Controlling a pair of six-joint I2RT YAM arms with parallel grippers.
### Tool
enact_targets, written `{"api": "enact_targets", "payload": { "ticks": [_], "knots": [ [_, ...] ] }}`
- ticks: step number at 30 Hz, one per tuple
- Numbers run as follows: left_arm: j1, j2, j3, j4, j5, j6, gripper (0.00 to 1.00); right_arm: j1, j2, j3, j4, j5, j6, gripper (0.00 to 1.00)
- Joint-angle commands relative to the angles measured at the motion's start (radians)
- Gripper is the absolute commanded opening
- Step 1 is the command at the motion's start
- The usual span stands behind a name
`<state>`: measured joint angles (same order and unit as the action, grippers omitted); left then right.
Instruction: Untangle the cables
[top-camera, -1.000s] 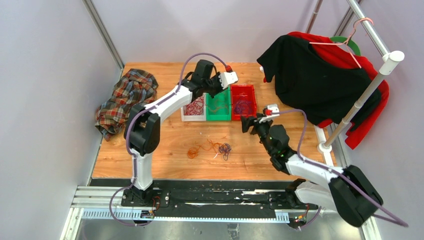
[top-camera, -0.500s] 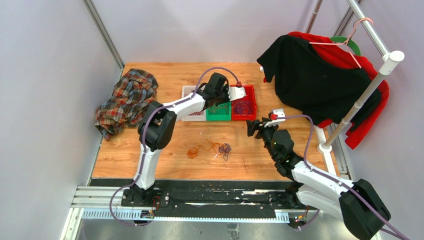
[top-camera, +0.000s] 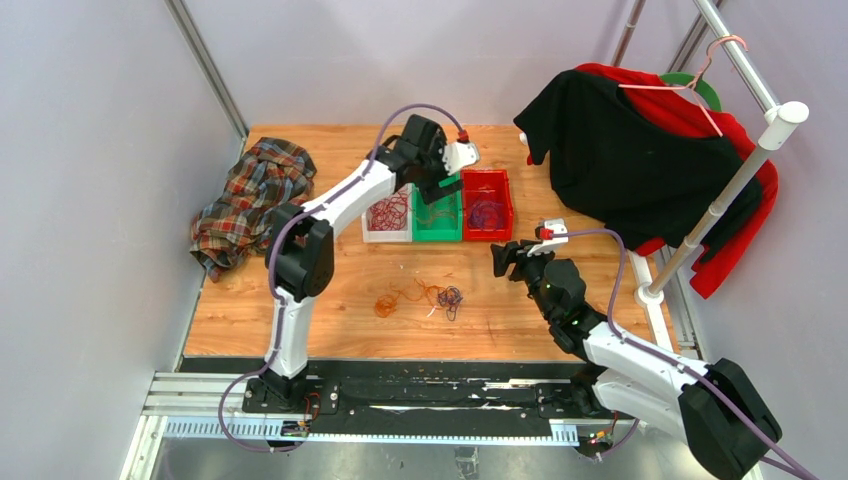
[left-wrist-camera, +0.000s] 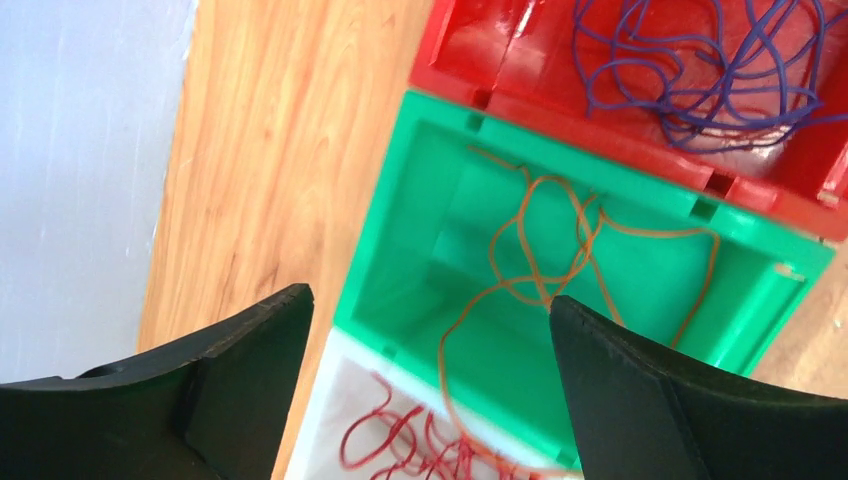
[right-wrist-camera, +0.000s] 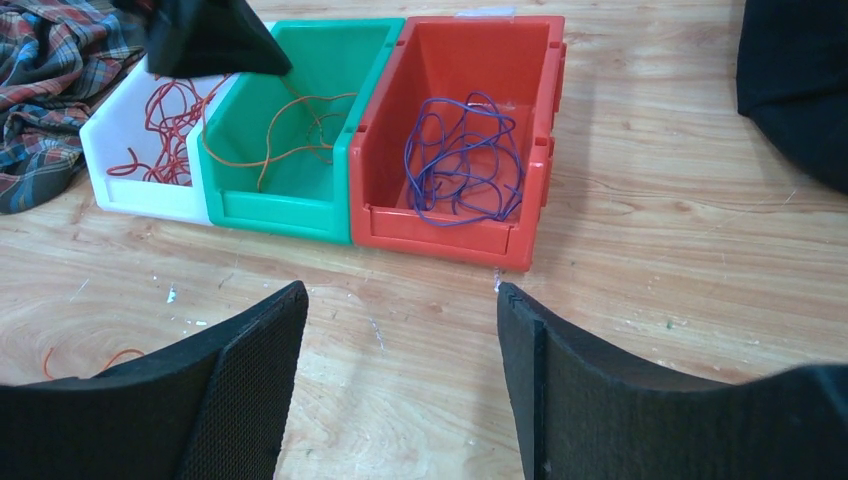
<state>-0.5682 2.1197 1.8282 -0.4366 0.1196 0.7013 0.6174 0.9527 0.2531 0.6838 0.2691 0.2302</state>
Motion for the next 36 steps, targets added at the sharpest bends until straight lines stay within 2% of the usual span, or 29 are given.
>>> {"api": "enact_targets", "payload": {
  "ticks": [1, 6, 9, 11, 14, 18, 27, 36],
  "knots": [
    [0.059, -0.093, 0.055, -0.17, 0.075, -0.045, 0.93, -0.01, -0.023, -0.007, -0.01, -0.014, 0.024, 0.69],
    [0.128, -0.092, 0.023, -0.124, 0.031, -0.125, 0.86, -0.01, -0.034, -0.012, -0.015, -0.022, 0.029, 0.69],
    [0.158, -0.058, 0.045, -0.136, 0.075, -0.185, 0.75, -0.01, -0.02, -0.004, -0.015, -0.025, 0.034, 0.69],
    [0.164, -0.034, 0.058, -0.14, 0.104, -0.216, 0.64, -0.01, -0.01, 0.0, -0.016, -0.028, 0.038, 0.68],
    [0.165, -0.004, 0.075, -0.14, 0.127, -0.252, 0.53, -0.009, -0.004, 0.002, -0.018, -0.028, 0.041, 0.68],
    [0.169, 0.012, 0.072, -0.148, 0.154, -0.271, 0.52, -0.01, -0.006, 0.001, -0.028, -0.023, 0.035, 0.68],
    [0.172, 0.006, 0.022, -0.167, 0.215, -0.255, 0.59, -0.009, 0.016, 0.005, -0.02, -0.027, 0.041, 0.66],
    [0.171, 0.025, 0.009, -0.156, 0.204, -0.247, 0.49, -0.01, 0.018, 0.005, -0.025, -0.018, 0.044, 0.64]
  ]
}}
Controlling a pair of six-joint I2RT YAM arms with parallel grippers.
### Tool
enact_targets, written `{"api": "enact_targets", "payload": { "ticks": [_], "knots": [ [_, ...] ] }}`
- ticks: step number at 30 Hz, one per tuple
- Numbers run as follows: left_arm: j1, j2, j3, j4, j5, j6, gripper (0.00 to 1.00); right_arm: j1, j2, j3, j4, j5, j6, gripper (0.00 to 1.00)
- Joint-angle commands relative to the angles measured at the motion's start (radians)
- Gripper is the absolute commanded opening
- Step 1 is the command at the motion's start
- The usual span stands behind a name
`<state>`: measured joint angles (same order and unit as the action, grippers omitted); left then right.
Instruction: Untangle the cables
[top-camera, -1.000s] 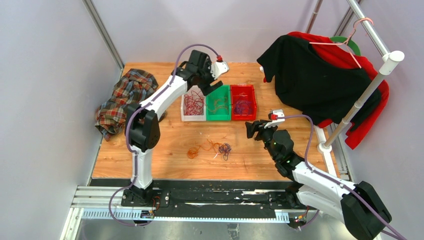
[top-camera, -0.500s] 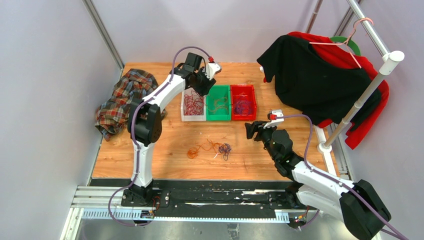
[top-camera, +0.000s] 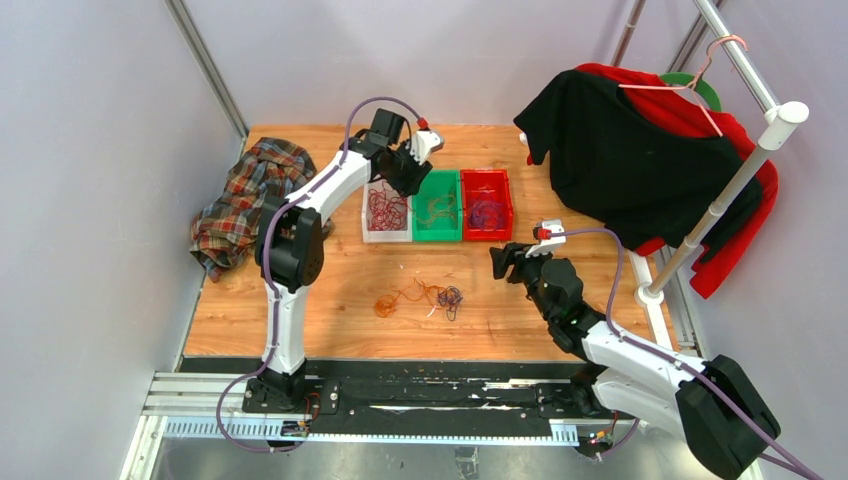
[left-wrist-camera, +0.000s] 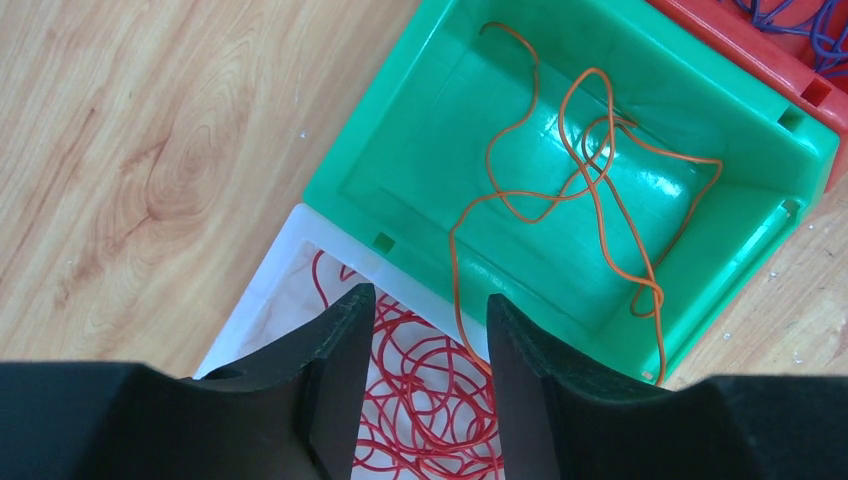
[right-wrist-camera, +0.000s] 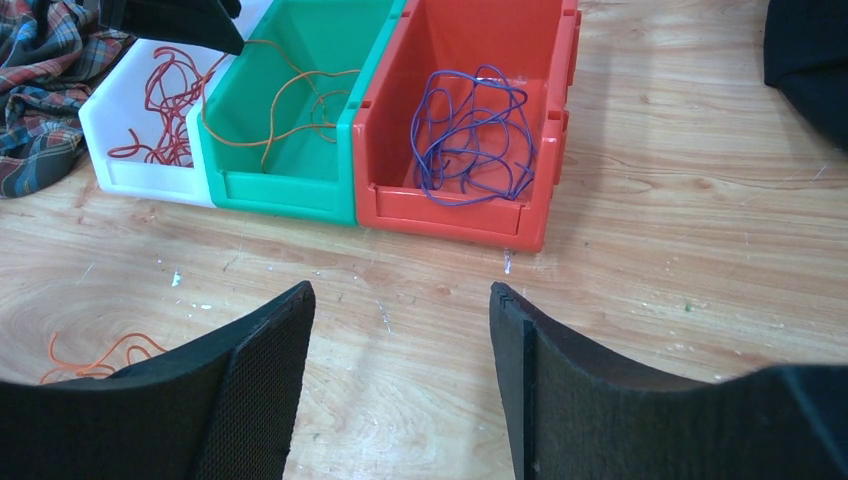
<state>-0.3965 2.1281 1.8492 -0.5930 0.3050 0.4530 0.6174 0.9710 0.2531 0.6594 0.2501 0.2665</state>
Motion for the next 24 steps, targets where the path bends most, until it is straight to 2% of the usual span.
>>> {"api": "enact_targets", "payload": {
  "ticks": [1, 6, 13, 19, 24],
  "knots": [
    [-0.001, 0.018, -0.014, 0.001, 0.019, 0.001, 0.48, -0.01, 0.0, 0.005, -0.001, 0.004, 0.009, 0.64],
    [-0.004, 0.015, -0.029, 0.001, 0.029, -0.001, 0.42, -0.009, 0.005, 0.008, 0.003, 0.007, 0.009, 0.62],
    [-0.015, 0.009, -0.052, 0.01, 0.022, 0.003, 0.4, -0.009, 0.009, 0.011, 0.005, 0.012, 0.01, 0.61],
    [-0.033, -0.014, -0.066, 0.009, 0.034, -0.006, 0.2, -0.009, -0.001, 0.008, 0.0, 0.025, 0.01, 0.58],
    [-0.058, -0.052, -0.106, 0.012, 0.027, 0.006, 0.11, -0.01, -0.002, 0.008, 0.003, 0.035, 0.009, 0.57]
  ]
}}
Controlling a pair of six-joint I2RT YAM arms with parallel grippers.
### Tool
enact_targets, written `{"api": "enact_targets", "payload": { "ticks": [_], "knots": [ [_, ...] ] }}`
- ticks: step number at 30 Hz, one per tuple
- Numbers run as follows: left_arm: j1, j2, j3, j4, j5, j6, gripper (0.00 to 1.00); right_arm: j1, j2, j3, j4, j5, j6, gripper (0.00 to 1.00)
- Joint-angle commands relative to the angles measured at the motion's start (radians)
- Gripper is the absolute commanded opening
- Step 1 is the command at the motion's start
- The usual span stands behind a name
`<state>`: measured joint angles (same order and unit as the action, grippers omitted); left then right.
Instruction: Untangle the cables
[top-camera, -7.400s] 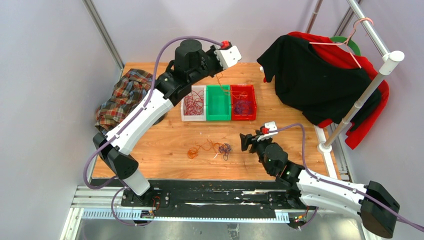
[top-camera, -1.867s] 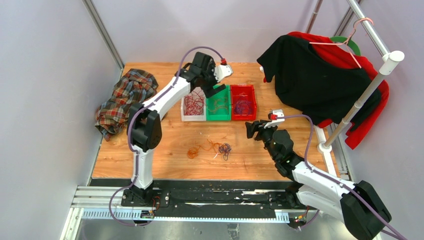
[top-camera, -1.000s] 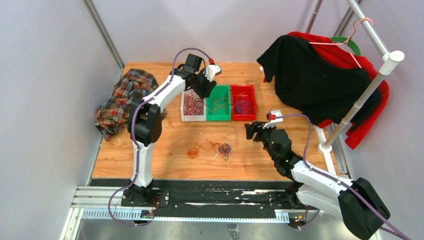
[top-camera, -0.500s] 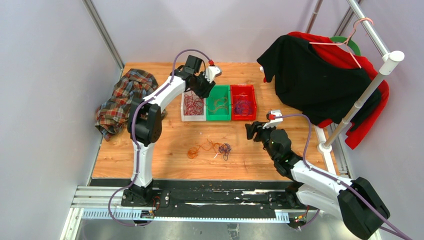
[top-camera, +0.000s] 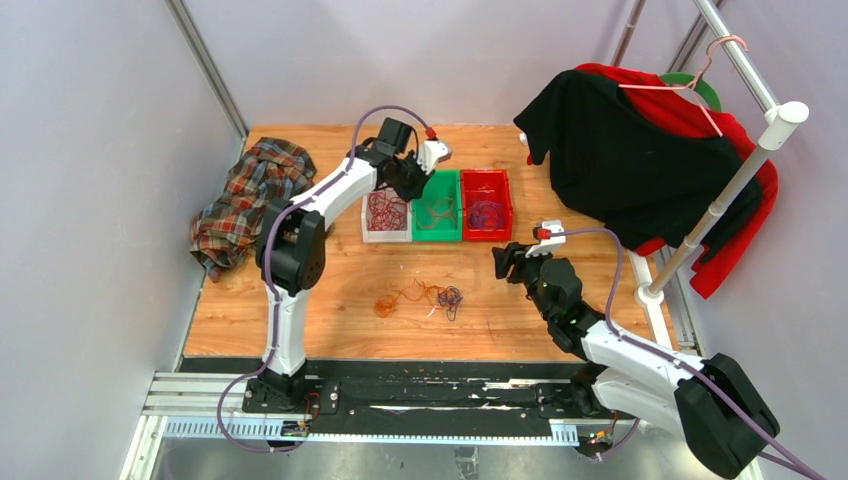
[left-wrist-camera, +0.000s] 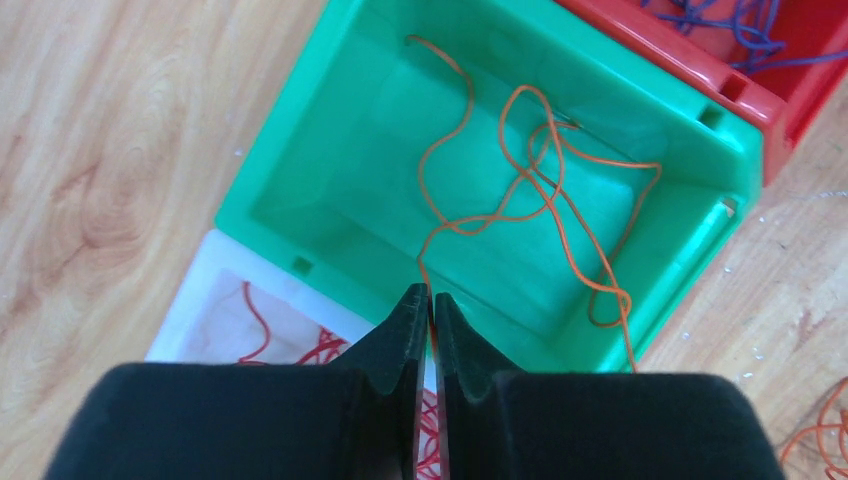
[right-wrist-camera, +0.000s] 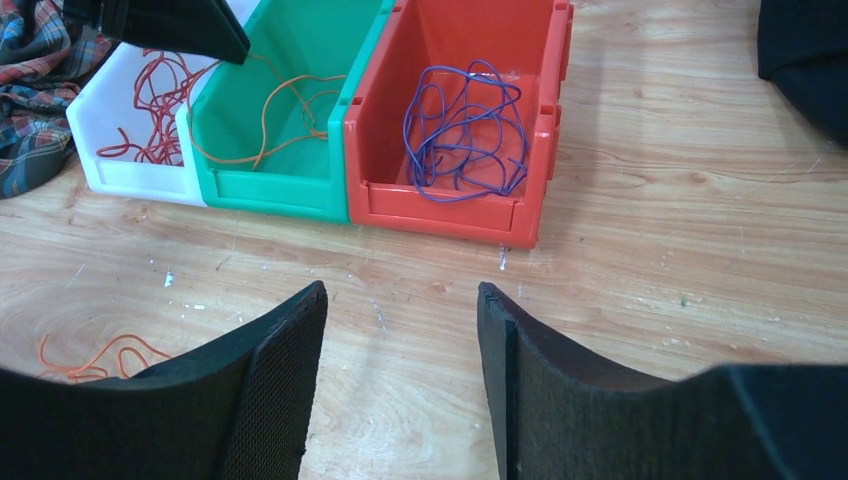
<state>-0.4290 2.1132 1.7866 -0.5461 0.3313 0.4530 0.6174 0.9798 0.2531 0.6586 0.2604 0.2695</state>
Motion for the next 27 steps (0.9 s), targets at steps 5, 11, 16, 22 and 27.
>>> {"api": "enact_targets", "payload": {
  "ticks": [5, 11, 16, 22, 27],
  "knots": [
    [-0.036, -0.03, -0.04, -0.035, -0.02, 0.004, 0.01, -0.01, -0.017, 0.005, 0.001, 0.029, 0.005, 0.55],
    [-0.069, 0.0, 0.003, -0.014, -0.031, -0.015, 0.01, -0.009, -0.028, -0.002, -0.005, 0.039, 0.004, 0.53],
    [-0.088, 0.054, 0.069, -0.003, -0.043, -0.023, 0.01, -0.009, -0.027, -0.002, -0.009, 0.046, 0.005, 0.53],
    [-0.099, 0.093, 0.115, -0.012, -0.045, -0.027, 0.01, -0.009, -0.027, -0.001, -0.021, 0.048, 0.004, 0.52],
    [-0.097, 0.077, 0.05, 0.051, -0.09, 0.01, 0.01, -0.01, -0.022, 0.002, -0.019, 0.046, 0.003, 0.51]
  ]
}}
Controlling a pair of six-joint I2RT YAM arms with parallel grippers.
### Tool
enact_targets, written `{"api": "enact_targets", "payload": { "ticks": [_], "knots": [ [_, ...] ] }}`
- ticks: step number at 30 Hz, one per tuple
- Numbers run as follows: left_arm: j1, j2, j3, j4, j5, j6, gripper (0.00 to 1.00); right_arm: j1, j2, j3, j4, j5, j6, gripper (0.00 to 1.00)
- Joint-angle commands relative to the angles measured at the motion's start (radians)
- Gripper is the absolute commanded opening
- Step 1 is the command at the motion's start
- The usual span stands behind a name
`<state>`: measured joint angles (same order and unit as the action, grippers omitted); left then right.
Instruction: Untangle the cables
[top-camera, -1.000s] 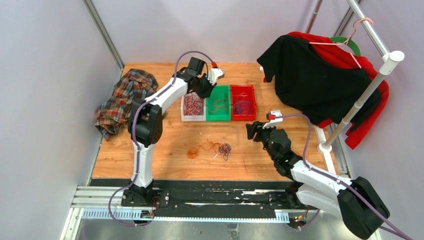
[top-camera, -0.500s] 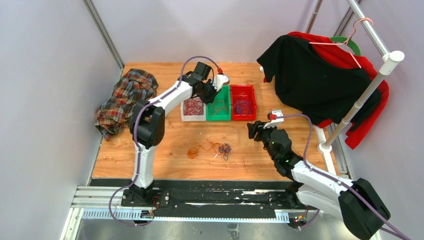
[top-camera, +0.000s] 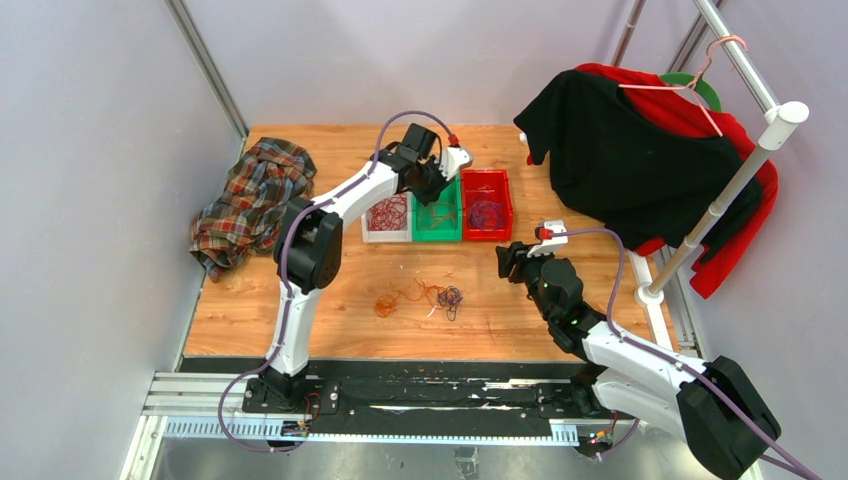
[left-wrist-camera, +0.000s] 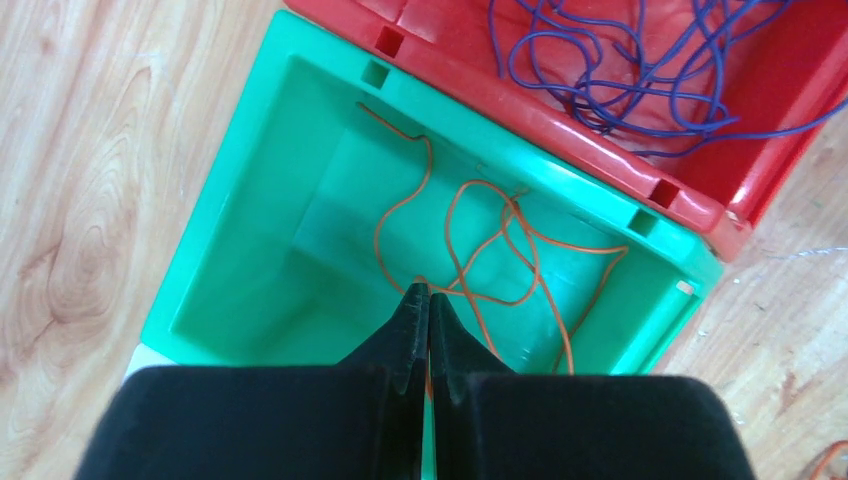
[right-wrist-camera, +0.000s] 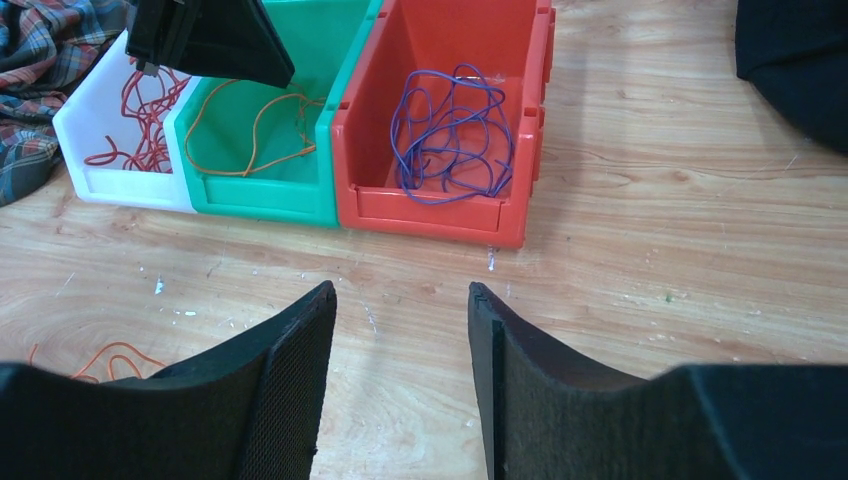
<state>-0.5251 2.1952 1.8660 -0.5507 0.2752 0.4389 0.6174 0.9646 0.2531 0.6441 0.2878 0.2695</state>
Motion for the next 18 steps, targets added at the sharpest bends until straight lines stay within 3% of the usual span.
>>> {"api": "enact_targets", "payload": {
  "ticks": [1, 14, 16, 18],
  "knots": [
    [-0.001, -0.003, -0.041, 0.073, -0.038, 0.025, 0.01, -0.01, -0.004, 0.005, -0.004, 0.014, 0.002, 0.51],
    [-0.01, 0.087, 0.061, 0.14, -0.096, 0.077, 0.01, -0.01, 0.003, 0.033, -0.028, -0.02, 0.004, 0.5],
    [-0.011, 0.078, 0.053, 0.153, -0.097, 0.071, 0.06, -0.009, 0.005, 0.037, -0.034, -0.029, 0.005, 0.49],
    [-0.012, 0.058, 0.043, 0.139, -0.095, 0.08, 0.21, -0.01, -0.001, 0.041, -0.044, -0.032, 0.004, 0.49]
  ]
}}
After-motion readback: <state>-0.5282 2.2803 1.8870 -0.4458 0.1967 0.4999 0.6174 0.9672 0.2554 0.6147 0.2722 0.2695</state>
